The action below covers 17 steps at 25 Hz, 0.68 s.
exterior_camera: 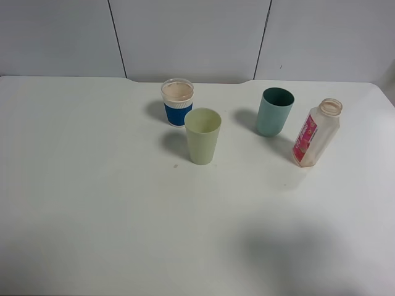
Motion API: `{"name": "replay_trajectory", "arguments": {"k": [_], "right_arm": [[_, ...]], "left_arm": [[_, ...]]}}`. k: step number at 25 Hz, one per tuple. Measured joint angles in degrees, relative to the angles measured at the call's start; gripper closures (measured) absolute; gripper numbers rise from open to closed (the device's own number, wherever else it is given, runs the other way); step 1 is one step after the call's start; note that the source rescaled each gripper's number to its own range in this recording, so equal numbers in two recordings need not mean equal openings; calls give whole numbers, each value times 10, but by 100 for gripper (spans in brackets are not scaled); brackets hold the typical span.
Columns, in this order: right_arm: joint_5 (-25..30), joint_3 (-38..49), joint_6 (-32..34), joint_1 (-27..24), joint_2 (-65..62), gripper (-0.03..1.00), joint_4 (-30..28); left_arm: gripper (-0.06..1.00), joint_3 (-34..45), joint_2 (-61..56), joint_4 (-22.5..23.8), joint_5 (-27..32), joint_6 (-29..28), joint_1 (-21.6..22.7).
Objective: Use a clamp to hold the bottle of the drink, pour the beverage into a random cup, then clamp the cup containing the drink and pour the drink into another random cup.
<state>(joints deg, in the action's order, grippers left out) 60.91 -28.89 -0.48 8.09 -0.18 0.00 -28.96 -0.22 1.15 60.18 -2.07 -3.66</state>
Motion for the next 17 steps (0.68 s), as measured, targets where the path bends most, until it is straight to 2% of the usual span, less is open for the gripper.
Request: {"name": "replay_trajectory", "arguments": {"k": [17], "right_arm": [[0, 0, 0, 0, 0, -3, 0]], "left_arm": [[6, 0, 0, 0, 0, 0, -1]]}}
